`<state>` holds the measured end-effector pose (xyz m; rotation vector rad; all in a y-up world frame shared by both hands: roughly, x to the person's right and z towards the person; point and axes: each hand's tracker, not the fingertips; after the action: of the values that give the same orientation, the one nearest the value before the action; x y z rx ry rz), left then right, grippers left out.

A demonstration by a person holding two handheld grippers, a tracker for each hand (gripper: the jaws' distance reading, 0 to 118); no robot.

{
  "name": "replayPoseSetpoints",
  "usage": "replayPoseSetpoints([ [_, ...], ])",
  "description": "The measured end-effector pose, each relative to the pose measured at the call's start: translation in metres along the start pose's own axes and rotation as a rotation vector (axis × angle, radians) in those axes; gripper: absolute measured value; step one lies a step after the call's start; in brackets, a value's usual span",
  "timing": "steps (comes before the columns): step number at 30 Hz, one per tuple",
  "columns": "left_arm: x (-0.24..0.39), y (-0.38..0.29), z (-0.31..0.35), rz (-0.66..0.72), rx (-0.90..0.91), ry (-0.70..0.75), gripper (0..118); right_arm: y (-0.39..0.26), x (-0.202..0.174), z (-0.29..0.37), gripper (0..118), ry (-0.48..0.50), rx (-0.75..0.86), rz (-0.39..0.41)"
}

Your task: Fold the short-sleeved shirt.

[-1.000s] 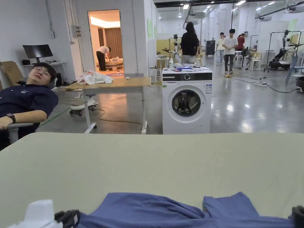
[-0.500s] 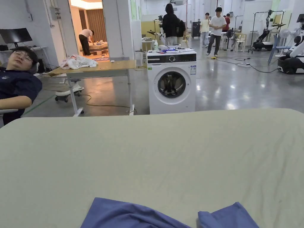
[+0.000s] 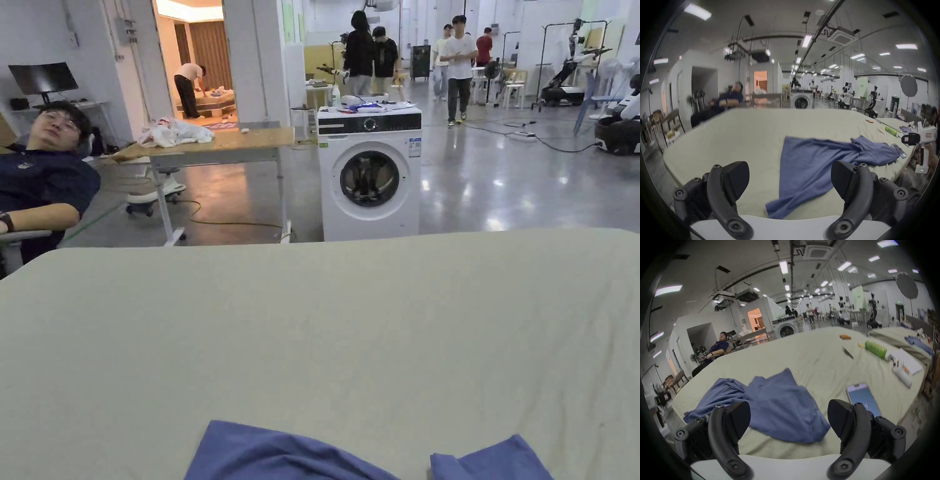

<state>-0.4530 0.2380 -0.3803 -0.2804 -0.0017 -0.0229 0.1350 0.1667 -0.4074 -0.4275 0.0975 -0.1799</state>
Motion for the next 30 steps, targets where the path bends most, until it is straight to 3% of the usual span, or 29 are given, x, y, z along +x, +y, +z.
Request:
replayPoseSetpoints([
  [5, 0.015, 0.032, 0.024, 0.053, 0.135, 0.002, 104, 0.022, -0.034, 0.024, 99, 0.030, 0.127, 0.088],
  [9, 0.019, 0.039, 0.032, 0.119, 0.171, -0.053, 102, 0.030, -0.053, 0.032, 99, 0.070, 0.160, 0.103],
  [11, 0.018, 0.038, 0.033, 0.142, 0.185, -0.086, 97, 0.033, -0.061, 0.034, 93, 0.085, 0.169, 0.122],
  [13, 0.021, 0.038, 0.036, 0.143, 0.196, -0.085, 75, 0.033, -0.067, 0.036, 60, 0.095, 0.189, 0.149],
  [14, 0.023, 0.038, 0.037, 0.145, 0.205, -0.083, 59, 0.034, -0.071, 0.037, 39, 0.103, 0.183, 0.159],
  [15, 0.024, 0.037, 0.038, 0.143, 0.214, -0.080, 33, 0.034, -0.075, 0.037, 11, 0.095, 0.180, 0.165],
  [16, 0.025, 0.037, 0.037, 0.138, 0.215, -0.079, 15, 0.035, -0.080, 0.036, 2, 0.090, 0.180, 0.172],
  [17, 0.027, 0.038, 0.037, 0.130, 0.211, -0.077, 0, 0.034, -0.082, 0.035, 2, 0.088, 0.180, 0.178],
  [24, 0.026, 0.042, 0.021, 0.099, 0.162, -0.057, 0, 0.036, -0.092, 0.029, 0, 0.113, 0.164, 0.174],
  [30, 0.013, 0.034, -0.058, 0.140, 0.007, -0.164, 0, 0.038, -0.085, 0.029, 0, 0.108, 0.167, 0.145],
])
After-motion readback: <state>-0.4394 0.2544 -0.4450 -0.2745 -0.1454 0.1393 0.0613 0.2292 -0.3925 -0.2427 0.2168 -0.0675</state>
